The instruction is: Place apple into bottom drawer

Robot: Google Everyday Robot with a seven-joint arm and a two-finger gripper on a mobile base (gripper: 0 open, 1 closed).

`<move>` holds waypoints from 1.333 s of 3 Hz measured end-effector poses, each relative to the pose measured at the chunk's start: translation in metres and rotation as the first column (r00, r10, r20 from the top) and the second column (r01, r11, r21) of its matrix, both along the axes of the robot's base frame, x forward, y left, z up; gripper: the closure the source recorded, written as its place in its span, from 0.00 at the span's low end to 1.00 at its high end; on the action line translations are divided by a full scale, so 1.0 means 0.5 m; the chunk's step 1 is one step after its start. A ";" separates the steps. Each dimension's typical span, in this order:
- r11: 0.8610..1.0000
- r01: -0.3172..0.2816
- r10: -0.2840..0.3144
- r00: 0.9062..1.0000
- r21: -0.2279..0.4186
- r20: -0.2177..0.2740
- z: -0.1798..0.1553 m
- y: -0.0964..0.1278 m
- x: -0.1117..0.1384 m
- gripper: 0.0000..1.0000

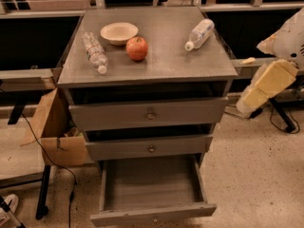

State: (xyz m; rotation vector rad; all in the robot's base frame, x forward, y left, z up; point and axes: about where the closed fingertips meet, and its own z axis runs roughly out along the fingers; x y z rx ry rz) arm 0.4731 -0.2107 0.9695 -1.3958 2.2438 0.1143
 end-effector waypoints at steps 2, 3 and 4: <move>0.892 0.124 -0.194 0.973 0.435 0.121 0.058 0.148 0.143 0.00; 0.878 0.130 -0.239 0.953 0.461 0.186 0.087 0.143 0.177 0.00; 0.875 0.125 -0.236 0.953 0.467 0.187 0.087 0.145 0.178 0.00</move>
Offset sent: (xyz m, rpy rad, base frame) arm 0.1266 0.0922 0.0819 0.6133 -0.3916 -0.2890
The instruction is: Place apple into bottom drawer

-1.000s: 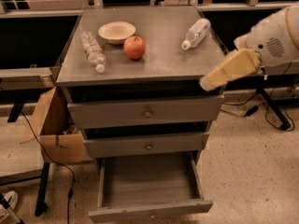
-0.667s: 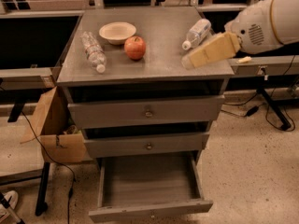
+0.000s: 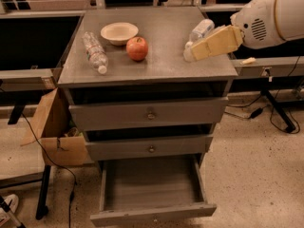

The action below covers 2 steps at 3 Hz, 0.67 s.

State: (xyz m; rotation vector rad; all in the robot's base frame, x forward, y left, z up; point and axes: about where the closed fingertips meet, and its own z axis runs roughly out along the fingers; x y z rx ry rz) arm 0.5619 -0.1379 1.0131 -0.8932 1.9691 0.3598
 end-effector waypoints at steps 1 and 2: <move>0.998 -0.034 0.033 0.999 0.051 0.027 -0.001 0.022 0.006 0.00; 0.988 -0.088 0.080 0.995 0.128 0.066 -0.020 0.111 0.047 0.00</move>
Offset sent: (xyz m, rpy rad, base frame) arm 0.0676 0.1095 -0.0113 0.2606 -0.1673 0.1019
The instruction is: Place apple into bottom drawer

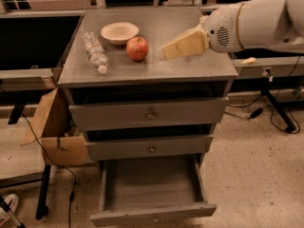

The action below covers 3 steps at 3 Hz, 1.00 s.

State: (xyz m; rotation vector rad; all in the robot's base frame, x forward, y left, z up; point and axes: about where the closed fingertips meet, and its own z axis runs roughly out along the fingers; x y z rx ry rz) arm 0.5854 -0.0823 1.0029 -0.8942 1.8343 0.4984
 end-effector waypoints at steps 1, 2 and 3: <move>0.998 0.007 -0.010 0.999 0.062 0.053 -0.007 0.106 0.075 0.00; 0.995 0.031 -0.039 0.996 0.097 0.077 -0.009 0.202 0.157 0.00; 0.994 0.094 -0.099 0.990 0.057 0.097 -0.012 0.243 0.226 0.00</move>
Offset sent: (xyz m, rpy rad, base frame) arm 0.1402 0.1712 -0.0143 0.1419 -0.0762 -0.0743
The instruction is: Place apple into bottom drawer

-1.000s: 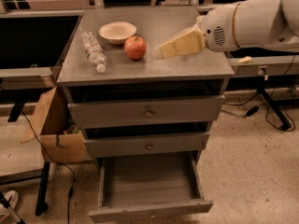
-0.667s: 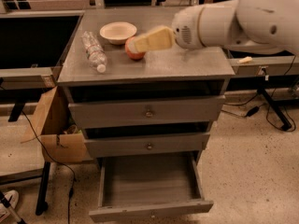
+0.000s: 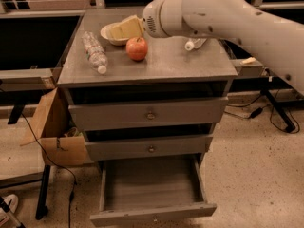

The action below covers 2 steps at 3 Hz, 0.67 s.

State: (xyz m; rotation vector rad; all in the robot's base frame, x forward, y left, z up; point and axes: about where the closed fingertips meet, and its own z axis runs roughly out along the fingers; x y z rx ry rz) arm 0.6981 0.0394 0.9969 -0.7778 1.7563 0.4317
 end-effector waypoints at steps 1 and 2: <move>0.988 0.079 -0.081 0.997 -0.129 -0.011 -0.012 0.017 0.067 0.00; 0.964 0.121 -0.128 0.992 -0.238 -0.014 -0.035 0.016 0.132 0.00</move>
Offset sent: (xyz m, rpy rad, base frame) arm 0.1105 0.0021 -0.0332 -0.3965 0.0424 -0.1915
